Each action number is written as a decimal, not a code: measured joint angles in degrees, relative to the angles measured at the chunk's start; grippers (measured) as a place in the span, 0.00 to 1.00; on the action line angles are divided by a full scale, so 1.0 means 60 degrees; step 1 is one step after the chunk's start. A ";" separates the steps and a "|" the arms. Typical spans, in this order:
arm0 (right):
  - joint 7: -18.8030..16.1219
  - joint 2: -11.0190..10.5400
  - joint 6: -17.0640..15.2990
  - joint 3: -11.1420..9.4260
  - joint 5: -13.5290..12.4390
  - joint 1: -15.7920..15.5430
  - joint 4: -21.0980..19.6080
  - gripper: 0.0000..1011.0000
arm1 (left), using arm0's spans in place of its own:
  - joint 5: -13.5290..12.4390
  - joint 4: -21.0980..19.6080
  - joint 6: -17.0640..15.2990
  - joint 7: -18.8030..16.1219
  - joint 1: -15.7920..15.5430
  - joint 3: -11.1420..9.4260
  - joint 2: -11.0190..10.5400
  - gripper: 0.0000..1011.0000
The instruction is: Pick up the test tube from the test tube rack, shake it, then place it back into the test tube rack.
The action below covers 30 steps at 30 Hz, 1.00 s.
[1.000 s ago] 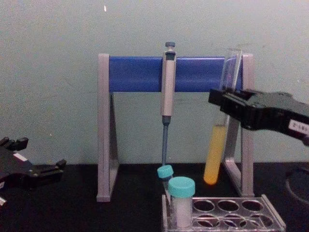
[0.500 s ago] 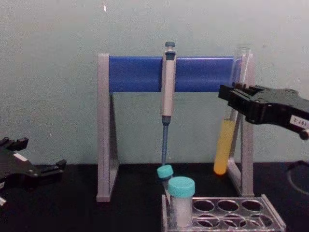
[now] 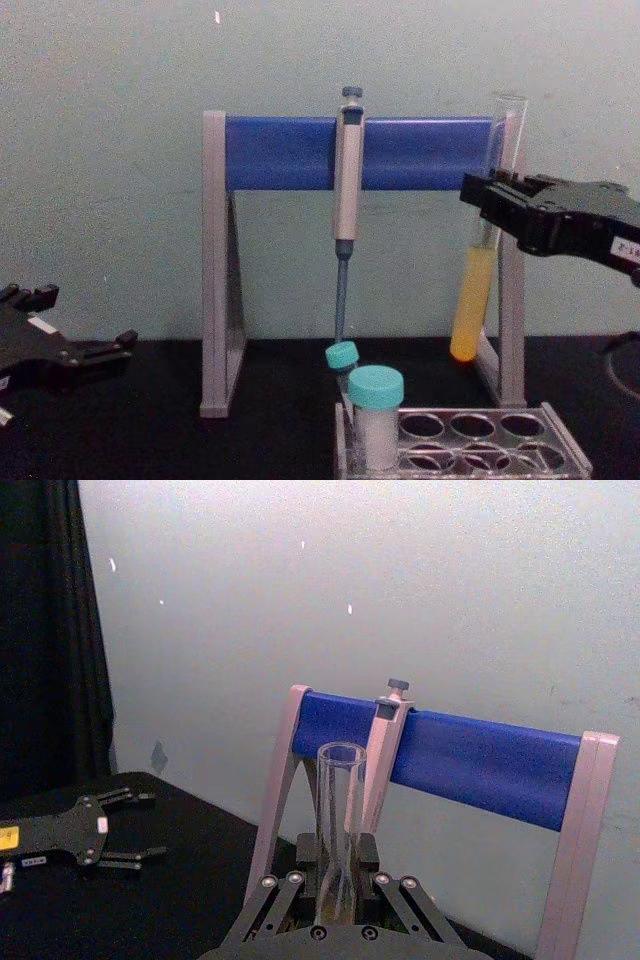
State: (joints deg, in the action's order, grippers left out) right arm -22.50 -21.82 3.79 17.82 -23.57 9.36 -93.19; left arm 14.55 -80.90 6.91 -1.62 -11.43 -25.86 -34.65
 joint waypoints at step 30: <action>-0.0698 -0.0420 -0.0110 0.0025 -0.0619 -0.0399 -0.0438 0.23 | 0.0000 0.0000 0.0000 0.0000 0.0000 0.0000 0.0000 0.99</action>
State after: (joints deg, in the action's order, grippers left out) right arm -26.69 -24.34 3.13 17.97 -27.28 6.97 -95.82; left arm 14.55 -80.90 6.91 -1.62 -11.43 -25.86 -34.65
